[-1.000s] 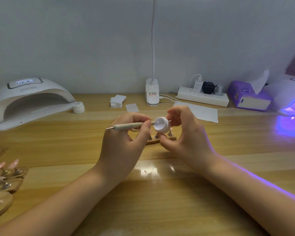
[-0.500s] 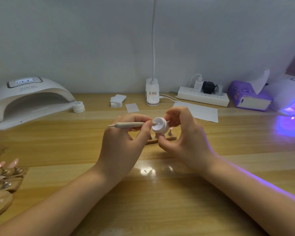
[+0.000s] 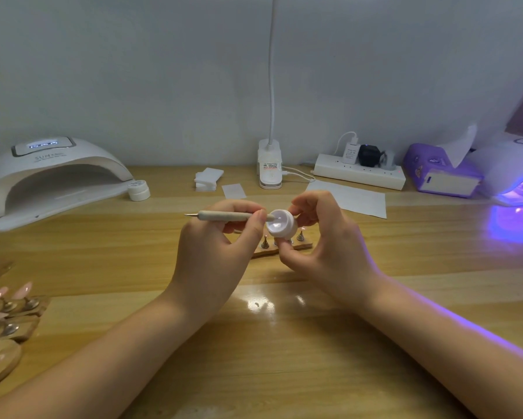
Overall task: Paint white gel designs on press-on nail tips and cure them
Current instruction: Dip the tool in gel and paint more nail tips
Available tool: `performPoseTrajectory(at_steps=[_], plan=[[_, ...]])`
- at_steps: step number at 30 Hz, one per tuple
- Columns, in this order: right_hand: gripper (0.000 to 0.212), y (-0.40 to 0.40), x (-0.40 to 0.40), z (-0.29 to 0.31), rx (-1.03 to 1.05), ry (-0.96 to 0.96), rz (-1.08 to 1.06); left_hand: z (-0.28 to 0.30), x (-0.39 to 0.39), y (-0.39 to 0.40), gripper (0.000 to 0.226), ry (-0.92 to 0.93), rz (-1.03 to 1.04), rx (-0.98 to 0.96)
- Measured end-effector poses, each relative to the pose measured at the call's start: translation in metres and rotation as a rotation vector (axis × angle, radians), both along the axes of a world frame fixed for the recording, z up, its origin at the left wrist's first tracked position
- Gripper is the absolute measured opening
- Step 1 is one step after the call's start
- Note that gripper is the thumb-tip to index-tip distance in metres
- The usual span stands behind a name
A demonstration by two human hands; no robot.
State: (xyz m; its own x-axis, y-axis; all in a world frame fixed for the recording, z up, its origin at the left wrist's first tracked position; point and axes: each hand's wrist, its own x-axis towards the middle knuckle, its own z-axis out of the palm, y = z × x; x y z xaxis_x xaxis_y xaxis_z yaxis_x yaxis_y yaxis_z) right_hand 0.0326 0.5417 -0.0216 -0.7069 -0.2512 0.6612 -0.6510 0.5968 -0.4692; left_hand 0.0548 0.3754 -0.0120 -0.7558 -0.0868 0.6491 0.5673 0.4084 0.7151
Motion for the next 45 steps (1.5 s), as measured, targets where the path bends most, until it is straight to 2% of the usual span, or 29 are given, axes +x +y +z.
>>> performPoseTrajectory(at_steps=[14, 20, 25, 32, 45], plan=[[0.052, 0.000, 0.001, 0.000, 0.009, -0.004, 0.003, 0.000, 0.000, 0.000, 0.004, -0.027, 0.010, -0.003], [0.053, 0.000, 0.001, -0.001, -0.065, -0.045, -0.012, 0.007, 0.000, -0.001, 0.007, -0.090, -0.023, 0.180], [0.057, -0.001, 0.000, 0.000, -0.128, -0.071, -0.023, 0.012, -0.002, -0.001, 0.010, -0.197, -0.038, 0.378], [0.068, 0.000, 0.000, 0.000, -0.113, -0.020, -0.004, 0.008, -0.010, -0.004, 0.025, -0.403, -0.050, 0.531], [0.060, 0.001, -0.001, 0.000, -0.176, -0.074, 0.002, 0.004, -0.017, -0.007, 0.048, -0.534, -0.105, 0.635]])
